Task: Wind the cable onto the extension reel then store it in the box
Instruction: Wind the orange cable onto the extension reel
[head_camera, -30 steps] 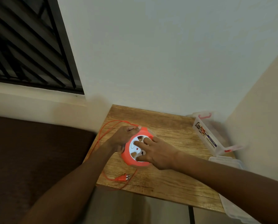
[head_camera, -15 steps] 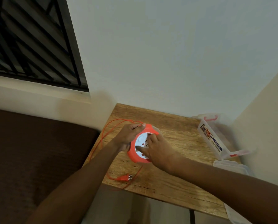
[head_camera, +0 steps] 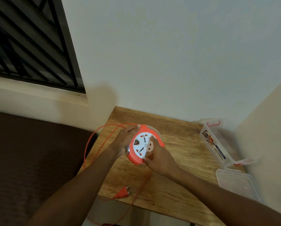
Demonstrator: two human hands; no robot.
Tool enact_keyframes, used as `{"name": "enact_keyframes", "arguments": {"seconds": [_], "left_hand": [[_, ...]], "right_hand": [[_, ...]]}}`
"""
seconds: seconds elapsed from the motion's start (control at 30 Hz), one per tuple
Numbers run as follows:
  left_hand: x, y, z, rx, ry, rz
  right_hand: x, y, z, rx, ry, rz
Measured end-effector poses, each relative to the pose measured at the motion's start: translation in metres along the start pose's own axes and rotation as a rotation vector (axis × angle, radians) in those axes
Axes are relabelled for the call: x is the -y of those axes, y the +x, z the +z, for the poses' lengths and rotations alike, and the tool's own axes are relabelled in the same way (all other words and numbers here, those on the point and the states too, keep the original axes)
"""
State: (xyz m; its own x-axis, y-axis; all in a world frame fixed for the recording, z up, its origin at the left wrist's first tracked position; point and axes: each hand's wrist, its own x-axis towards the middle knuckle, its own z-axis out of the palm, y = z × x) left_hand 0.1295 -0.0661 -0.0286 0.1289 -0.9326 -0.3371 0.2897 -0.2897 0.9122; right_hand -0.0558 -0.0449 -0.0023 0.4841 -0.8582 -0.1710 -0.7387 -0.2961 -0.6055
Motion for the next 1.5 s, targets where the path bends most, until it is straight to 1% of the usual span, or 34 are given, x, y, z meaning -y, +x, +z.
{"name": "enact_keyframes", "arguments": {"seconds": [0.07,0.1,0.17,0.27,0.33,0.4,0.5,0.57,0.7,0.73,0.8,0.9,0.93,0.97,1.0,1.03,1.07,1.13,1.17,1.2,1.23,1.3,1.33,1.4,1.5], "left_hand": [[-0.005,0.006,-0.003,0.023,0.019,-0.008],[-0.008,0.009,-0.004,0.042,0.031,-0.01],[-0.011,0.015,-0.004,0.084,0.068,-0.009],[-0.014,0.02,0.0,0.144,0.114,-0.024],[-0.014,0.022,0.004,0.175,0.108,-0.026],[-0.015,0.024,0.008,0.199,0.111,-0.005],[-0.017,0.026,0.012,0.196,0.13,0.029],[-0.018,0.026,0.011,0.163,0.114,0.022],[-0.015,0.028,0.013,0.083,0.095,0.02],[-0.014,0.029,0.014,0.069,0.101,0.035],[-0.014,0.03,0.015,0.056,0.112,0.078],[-0.011,0.028,0.015,0.048,0.095,0.067],[-0.011,0.028,0.015,0.045,0.082,0.054],[-0.011,0.027,0.015,0.044,0.077,0.047],[-0.011,0.027,0.015,0.045,0.083,0.041],[-0.012,0.026,0.016,0.051,0.092,0.038],[-0.014,0.025,0.017,0.056,0.096,0.034],[-0.018,0.023,0.017,0.069,0.085,0.016],[-0.02,0.022,0.016,0.08,0.083,0.007],[-0.022,0.022,0.015,0.093,0.09,0.001],[-0.023,0.021,0.014,0.106,0.108,-0.002],[-0.025,0.022,0.014,0.136,0.139,0.006],[-0.026,0.022,0.014,0.152,0.149,0.014],[-0.027,0.021,0.016,0.191,0.188,0.017],[-0.027,0.016,0.018,0.25,0.235,-0.003]], "right_hand": [[-0.006,0.001,-0.014,-0.076,-0.382,-0.258],[-0.008,0.003,-0.022,-0.06,-0.567,-0.393],[-0.009,0.009,-0.038,0.054,-0.82,-0.585],[-0.009,0.021,-0.054,0.184,-1.068,-0.747],[-0.006,0.025,-0.06,0.219,-1.205,-0.801],[-0.004,0.027,-0.058,0.219,-1.307,-0.776],[-0.004,0.027,-0.048,0.158,-1.389,-0.699],[0.0,0.03,-0.043,0.117,-1.316,-0.58],[0.004,0.034,-0.032,0.091,-0.978,-0.291],[0.004,0.034,-0.029,0.088,-0.858,-0.208],[0.007,0.034,-0.028,0.117,-0.503,-0.029],[0.01,0.033,-0.029,0.157,0.117,0.138],[0.012,0.03,-0.03,0.158,0.273,0.183],[0.012,0.028,-0.03,0.158,0.353,0.216],[0.012,0.025,-0.029,0.152,0.36,0.225],[0.01,0.023,-0.028,0.129,0.273,0.2],[0.006,0.022,-0.028,0.095,0.123,0.146],[-0.001,0.018,-0.032,-0.012,-0.245,0.01],[-0.004,0.017,-0.035,-0.054,-0.437,-0.083],[-0.008,0.016,-0.038,-0.069,-0.611,-0.214],[-0.012,0.015,-0.04,-0.049,-0.749,-0.363],[-0.016,0.015,-0.047,0.031,-0.897,-0.626],[-0.016,0.017,-0.05,0.07,-0.936,-0.706],[-0.012,0.021,-0.058,0.136,-1.023,-0.774],[-0.001,0.022,-0.066,0.231,-1.165,-0.782]]}}
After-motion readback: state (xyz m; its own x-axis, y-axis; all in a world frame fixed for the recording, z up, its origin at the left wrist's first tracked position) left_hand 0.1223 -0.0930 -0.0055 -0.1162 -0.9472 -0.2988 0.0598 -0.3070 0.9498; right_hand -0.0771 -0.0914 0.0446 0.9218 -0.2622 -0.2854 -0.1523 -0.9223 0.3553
